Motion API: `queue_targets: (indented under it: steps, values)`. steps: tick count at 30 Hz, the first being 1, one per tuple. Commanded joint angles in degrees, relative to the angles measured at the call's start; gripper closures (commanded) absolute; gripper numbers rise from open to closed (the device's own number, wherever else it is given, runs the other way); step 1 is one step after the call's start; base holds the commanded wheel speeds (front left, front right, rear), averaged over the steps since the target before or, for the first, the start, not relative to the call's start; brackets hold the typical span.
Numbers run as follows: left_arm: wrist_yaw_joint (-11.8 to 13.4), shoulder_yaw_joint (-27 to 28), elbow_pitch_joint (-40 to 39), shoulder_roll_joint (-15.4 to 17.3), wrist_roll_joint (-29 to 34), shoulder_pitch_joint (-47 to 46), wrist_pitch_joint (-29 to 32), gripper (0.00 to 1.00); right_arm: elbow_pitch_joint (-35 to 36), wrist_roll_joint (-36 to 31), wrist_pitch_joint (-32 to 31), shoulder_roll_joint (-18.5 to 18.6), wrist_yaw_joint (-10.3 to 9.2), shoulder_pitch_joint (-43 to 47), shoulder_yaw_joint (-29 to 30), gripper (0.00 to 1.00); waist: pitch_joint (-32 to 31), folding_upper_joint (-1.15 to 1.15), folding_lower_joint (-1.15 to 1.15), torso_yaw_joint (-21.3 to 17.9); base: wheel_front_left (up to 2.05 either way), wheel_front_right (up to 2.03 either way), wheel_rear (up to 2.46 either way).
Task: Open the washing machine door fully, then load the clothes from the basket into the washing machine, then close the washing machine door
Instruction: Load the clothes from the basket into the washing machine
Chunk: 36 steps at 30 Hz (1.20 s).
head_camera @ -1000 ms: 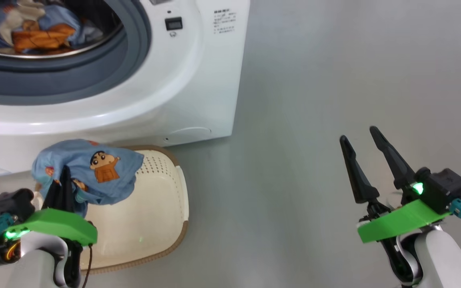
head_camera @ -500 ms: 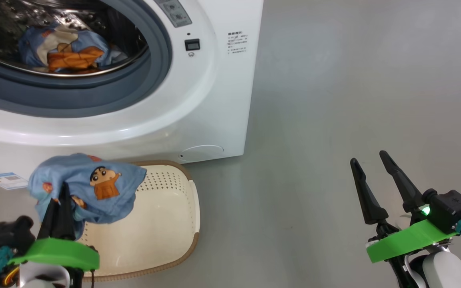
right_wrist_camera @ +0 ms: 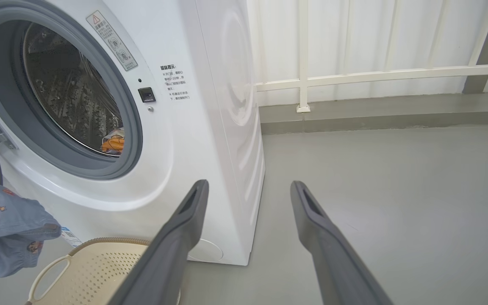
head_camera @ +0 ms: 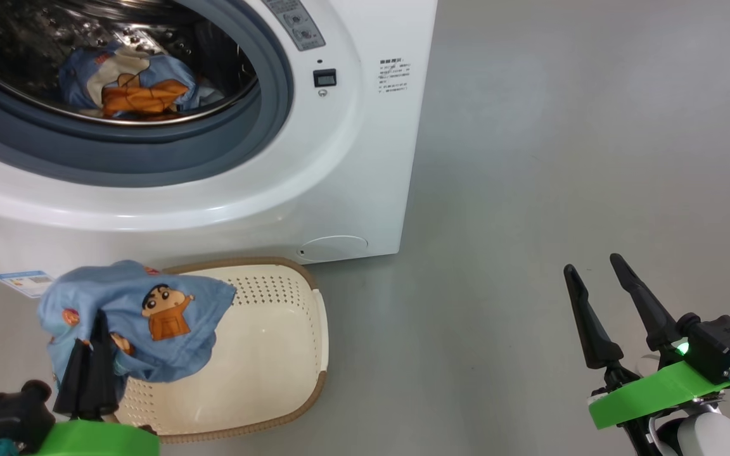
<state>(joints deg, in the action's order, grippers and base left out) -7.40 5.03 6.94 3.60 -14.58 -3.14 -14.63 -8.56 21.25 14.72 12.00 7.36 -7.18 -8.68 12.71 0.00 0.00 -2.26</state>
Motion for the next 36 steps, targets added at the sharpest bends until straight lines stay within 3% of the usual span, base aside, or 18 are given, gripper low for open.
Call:
queue_targets:
  steps: [1,20,30,36]
  values:
    - [-0.1,2.2,-2.3,0.4,0.5,0.3,-0.4,1.00,1.4,0.1,0.3,0.6,0.13,0.5,-0.8,0.00,0.1,0.00,0.00,0.0,0.00,0.00,0.00]
    - [-0.1,2.8,-6.1,-0.7,-0.1,0.7,-0.4,1.00,1.8,0.0,0.3,0.5,0.13,0.1,-0.5,0.00,1.6,0.00,0.00,-0.3,0.00,0.00,0.00]
    - [-0.1,2.0,-5.9,-0.6,0.1,-6.8,-0.4,1.00,2.3,-0.3,0.3,0.0,0.13,-2.2,-0.7,0.00,5.2,0.00,0.00,-0.5,0.00,0.00,0.00]
    - [-0.1,1.5,-4.8,1.8,0.5,-13.7,-0.4,1.00,2.5,-0.3,0.3,-0.3,0.13,-3.8,-0.9,0.00,7.6,0.00,0.00,-1.1,0.00,0.00,0.00]
